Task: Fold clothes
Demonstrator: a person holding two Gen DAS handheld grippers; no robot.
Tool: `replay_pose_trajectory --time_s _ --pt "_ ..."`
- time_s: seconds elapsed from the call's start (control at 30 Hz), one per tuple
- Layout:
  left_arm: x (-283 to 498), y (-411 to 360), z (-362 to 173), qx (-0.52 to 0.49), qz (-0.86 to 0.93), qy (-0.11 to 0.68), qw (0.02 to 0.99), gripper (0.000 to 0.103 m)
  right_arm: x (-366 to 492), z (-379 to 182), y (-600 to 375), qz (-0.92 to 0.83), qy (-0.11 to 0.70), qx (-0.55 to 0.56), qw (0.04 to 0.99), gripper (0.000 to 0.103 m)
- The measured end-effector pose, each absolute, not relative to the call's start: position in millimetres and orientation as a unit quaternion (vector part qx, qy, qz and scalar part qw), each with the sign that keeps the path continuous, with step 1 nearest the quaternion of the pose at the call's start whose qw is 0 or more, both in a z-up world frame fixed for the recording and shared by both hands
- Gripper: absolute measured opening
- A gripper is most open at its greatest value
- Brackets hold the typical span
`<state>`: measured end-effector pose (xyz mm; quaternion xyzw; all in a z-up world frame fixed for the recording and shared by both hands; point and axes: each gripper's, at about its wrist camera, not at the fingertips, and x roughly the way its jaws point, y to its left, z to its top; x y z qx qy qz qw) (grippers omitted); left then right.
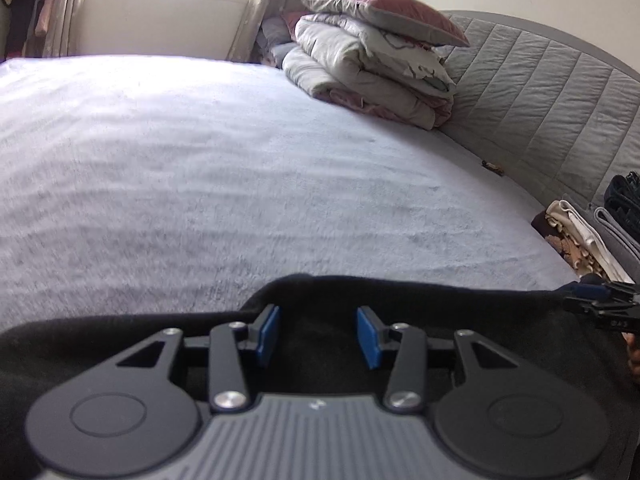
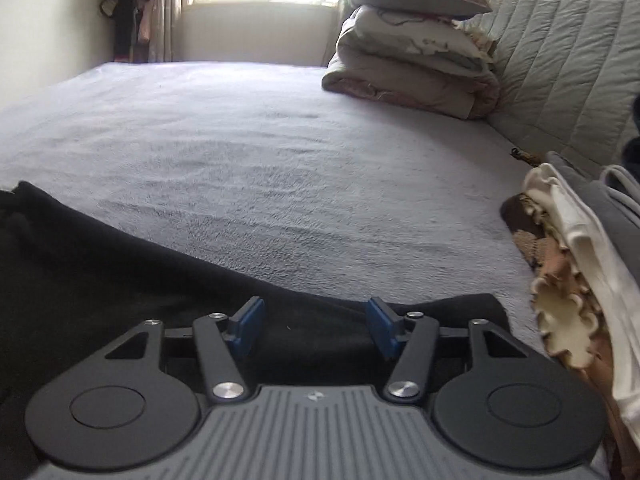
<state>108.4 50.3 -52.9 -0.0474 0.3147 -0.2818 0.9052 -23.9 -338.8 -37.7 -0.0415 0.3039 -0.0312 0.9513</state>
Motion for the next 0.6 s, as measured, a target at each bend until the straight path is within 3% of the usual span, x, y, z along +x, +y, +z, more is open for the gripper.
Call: replay_pose_trajectory --time_s 0.17,0.3,0.57,0.6 --pt "91.4 39.5 -43.1 -0.033 -0.311 0.283 0.907 0.054 -25.3 -32.8 -338.4 -0.047 0.284 -0.044 0.957 0.060" --pt "98.5 38.0 -51.6 -0.026 -0.277 0.305 0.911 0.054 -31.3 -23.9 -365.8 -0.109 0.272 -0.020 0.956 0.061" --pt "112.1 47.8 -60.6 -0.064 -0.249 0.325 0.910 0.054 -34.7 -38.2 -427.5 -0.149 0.289 0.104 0.940 0.061" --pt "112.1 47.0 -61.4 -0.062 -0.247 0.325 0.911 0.054 -32.0 -41.4 -426.4 -0.145 0.294 0.107 0.939 0.057"
